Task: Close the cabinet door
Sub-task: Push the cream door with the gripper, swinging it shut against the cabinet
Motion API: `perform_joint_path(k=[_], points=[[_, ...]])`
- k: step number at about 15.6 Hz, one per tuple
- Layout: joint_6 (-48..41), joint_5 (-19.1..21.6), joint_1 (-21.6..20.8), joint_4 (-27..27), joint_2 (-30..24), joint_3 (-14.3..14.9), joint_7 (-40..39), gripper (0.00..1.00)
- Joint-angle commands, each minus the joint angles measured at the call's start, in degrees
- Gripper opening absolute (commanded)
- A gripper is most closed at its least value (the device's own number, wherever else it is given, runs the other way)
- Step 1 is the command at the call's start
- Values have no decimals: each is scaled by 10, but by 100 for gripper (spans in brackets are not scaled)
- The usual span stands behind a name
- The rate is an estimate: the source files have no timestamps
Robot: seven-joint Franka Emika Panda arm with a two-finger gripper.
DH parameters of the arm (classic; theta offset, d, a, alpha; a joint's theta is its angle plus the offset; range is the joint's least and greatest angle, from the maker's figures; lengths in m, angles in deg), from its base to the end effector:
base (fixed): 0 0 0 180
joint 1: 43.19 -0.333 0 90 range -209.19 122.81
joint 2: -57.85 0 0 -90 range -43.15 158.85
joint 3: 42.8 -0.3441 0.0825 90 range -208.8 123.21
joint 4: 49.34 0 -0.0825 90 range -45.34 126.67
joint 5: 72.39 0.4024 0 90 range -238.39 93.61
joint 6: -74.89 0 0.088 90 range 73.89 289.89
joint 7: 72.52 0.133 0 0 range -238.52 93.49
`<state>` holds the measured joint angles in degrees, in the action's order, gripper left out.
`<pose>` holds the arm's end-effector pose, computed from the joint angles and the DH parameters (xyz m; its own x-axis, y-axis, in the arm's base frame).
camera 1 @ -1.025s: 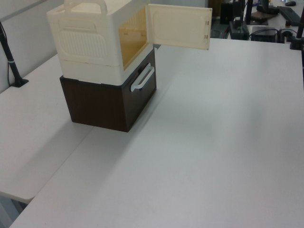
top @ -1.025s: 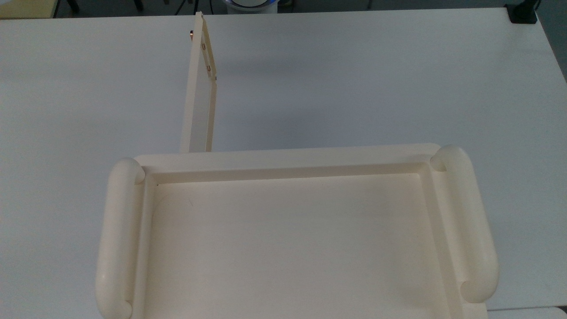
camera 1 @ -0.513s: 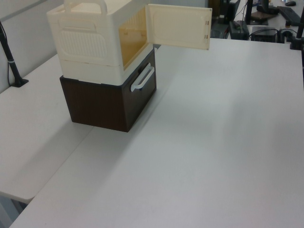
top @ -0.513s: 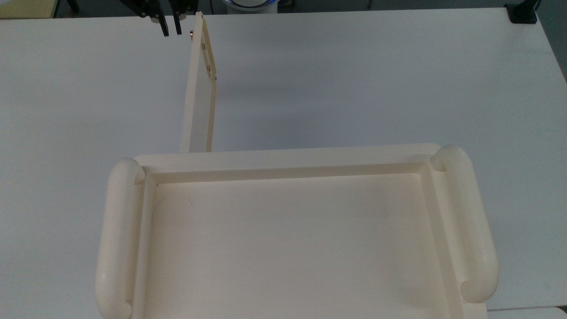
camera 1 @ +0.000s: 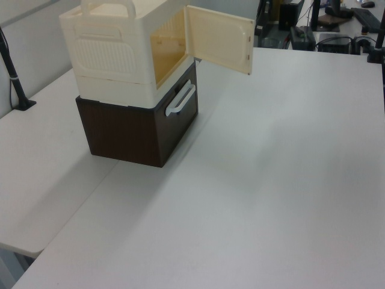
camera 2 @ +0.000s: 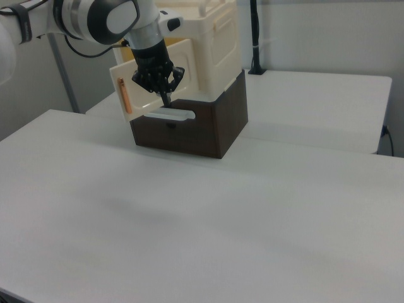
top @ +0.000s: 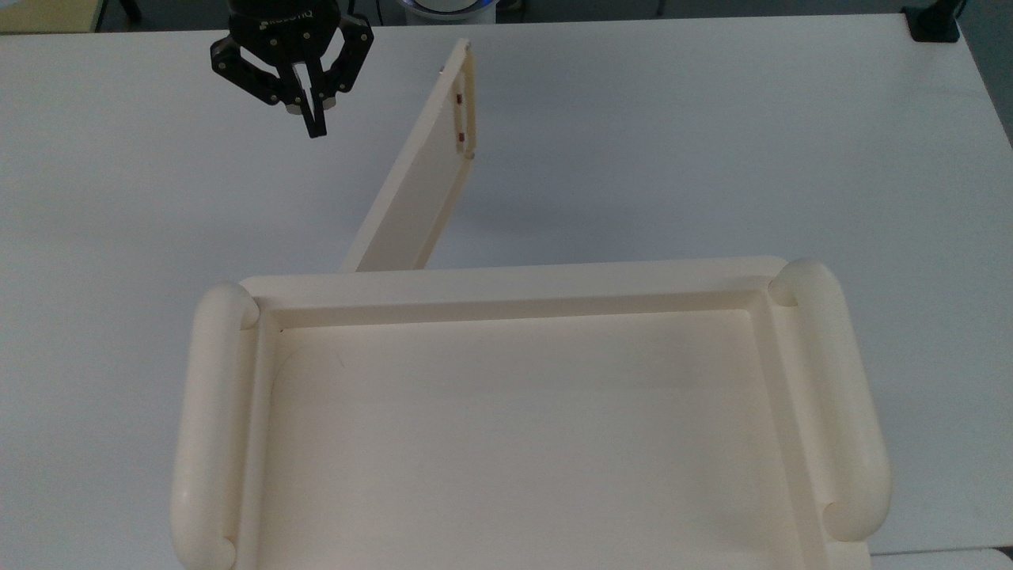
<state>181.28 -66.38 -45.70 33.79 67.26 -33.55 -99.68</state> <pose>0.6577 -0.0580 0.6171 0.9097 0.3318 0.2498 0.3326 -0.9422 0.0400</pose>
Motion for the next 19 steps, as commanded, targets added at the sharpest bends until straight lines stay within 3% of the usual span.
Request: perform_joint_path(k=[1,8,19], points=[[11,27,-6,2,-2,-3,-41,0],[32,36,-72,-10,19,-10,-31,0],[236,34,-131,-35,77,-18,155,0]])
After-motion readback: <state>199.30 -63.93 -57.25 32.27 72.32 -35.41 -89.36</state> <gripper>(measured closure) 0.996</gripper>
